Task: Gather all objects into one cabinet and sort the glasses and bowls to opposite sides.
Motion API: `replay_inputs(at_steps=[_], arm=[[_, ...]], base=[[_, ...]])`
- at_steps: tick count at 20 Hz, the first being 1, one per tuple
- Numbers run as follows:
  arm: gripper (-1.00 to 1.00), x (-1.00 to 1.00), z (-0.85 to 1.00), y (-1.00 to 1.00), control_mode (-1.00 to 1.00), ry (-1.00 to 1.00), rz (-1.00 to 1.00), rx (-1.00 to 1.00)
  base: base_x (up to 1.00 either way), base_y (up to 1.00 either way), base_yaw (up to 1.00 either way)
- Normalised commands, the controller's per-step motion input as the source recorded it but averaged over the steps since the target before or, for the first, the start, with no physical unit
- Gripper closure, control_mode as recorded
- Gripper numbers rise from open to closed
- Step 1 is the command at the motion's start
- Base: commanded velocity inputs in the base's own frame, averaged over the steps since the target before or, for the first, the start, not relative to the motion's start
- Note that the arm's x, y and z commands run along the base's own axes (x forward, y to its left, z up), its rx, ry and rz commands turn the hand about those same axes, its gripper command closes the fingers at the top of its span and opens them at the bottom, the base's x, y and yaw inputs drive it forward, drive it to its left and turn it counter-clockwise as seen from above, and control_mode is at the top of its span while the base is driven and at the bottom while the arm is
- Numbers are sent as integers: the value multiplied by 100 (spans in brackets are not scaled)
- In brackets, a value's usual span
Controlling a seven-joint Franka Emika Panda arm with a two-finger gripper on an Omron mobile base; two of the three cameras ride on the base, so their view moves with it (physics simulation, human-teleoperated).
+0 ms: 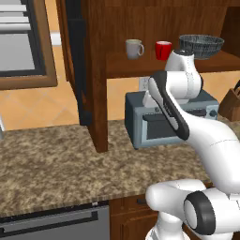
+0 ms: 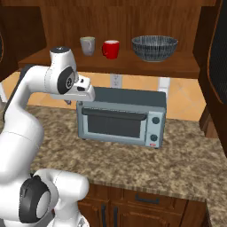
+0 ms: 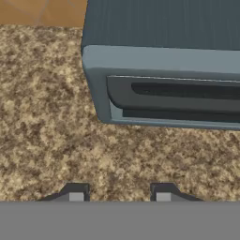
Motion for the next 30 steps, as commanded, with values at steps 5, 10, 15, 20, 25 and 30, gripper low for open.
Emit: replay_inputs(at_steps=[5,10,15,20,25,30], arm=[[-100,0,0,0,100,0,0,0],[-100,0,0,0,100,0,0,0],[-100,0,0,0,100,0,0,0],[-100,0,0,0,100,0,0,0],[-100,0,0,0,100,0,0,0],[-100,0,0,0,100,0,0,0]], base=[[-34,0,3],[-92,12,27],[-52,39,59],[-26,33,76],[-3,33,87],[0,28,94]])
